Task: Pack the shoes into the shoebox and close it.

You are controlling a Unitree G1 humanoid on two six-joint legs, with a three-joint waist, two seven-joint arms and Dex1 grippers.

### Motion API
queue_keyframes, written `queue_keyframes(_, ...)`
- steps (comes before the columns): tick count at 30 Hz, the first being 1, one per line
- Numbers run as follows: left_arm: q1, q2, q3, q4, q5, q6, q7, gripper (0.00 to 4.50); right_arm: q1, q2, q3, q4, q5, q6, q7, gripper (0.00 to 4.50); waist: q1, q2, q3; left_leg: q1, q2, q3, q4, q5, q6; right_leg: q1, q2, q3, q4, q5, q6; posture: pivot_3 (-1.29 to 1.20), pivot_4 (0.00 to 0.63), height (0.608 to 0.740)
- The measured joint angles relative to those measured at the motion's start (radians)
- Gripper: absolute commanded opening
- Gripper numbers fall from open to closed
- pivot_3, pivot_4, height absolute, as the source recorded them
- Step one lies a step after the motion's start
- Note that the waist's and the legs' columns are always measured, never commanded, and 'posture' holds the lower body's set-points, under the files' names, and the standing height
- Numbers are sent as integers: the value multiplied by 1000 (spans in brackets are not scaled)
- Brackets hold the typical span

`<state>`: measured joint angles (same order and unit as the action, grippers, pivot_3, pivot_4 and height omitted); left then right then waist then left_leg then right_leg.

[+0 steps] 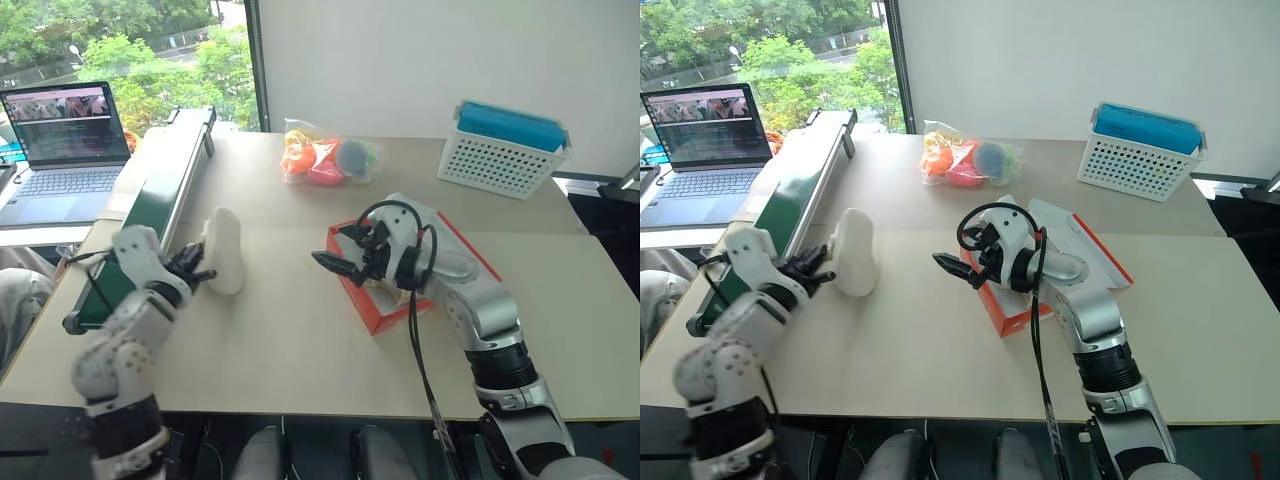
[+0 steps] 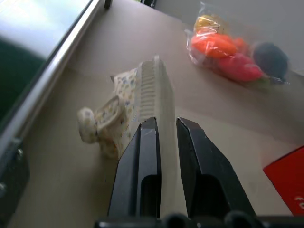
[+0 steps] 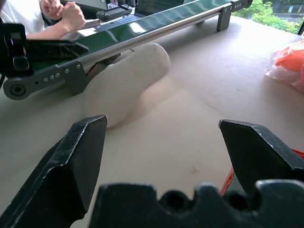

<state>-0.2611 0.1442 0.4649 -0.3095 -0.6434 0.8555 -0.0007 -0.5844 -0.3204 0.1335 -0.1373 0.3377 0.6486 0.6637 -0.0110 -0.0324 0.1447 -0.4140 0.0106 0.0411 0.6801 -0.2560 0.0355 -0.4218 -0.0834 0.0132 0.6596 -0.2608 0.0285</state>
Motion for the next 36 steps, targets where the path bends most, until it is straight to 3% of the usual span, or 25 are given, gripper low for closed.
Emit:
queue_keyframes(1, 8, -19, -2, 4, -8, 1, 11, 1382, 0, 0, 0, 0, 0, 0, -1, 4500, 0, 0, 0, 0, 0, 0, 0, 0, 0, 0, 0, 0, 0, 0, 0, 0, 150, 740)
queue_keyframes(7, 35, -13, -39, 4, -8, -5, -1, 3814, 5, -3, -1, 0, 0, 0, -20, 4500, -1, 0, 0, 0, 0, 0, 0, 0, 0, 0, 1, 1, -1, 0, 0, 0, 150, 740)
queue_keyframes(9, 34, -1, -53, 5, -2, -9, -7, 4412, 5, -3, -1, -1, 0, 1, -23, 4500, -1, 0, 0, 0, 0, 0, 0, 0, 0, 0, 1, 1, -1, 0, 0, 0, 150, 740)
queue_keyframes(15, -101, 126, -185, 140, 119, -73, -91, 4412, 9, 4, -2, -7, 0, 6, -50, 4500, 5, 0, 0, 0, 0, 0, 0, 0, 0, 1, 2, 1, -3, 0, 0, 0, 150, 740)
queue_keyframes(24, -316, 61, -271, 545, 239, -245, -132, 4412, 21, 6, -17, -19, 0, 16, -71, 4500, 7, 0, 0, 0, 0, 1, 0, 0, 0, 0, 3, 1, -2, 0, 0, 0, 150, 740)
queue_keyframes(32, -456, -2, -295, 851, 362, -313, -20, 4412, 23, 6, -54, -44, 39, 53, -85, 4500, 12, 0, 0, 0, 0, 1, 1, 0, 0, 0, 3, 0, -1, 0, 0, 0, 150, 740)
queue_keyframes(36, -476, -20, -308, 859, 396, -311, 12, 3379, 23, 6, -70, -45, 41, 61, -98, 4500, 15, 0, 0, 0, 0, 1, 1, 0, 0, 0, 2, 1, 0, 0, 0, 0, 150, 740)
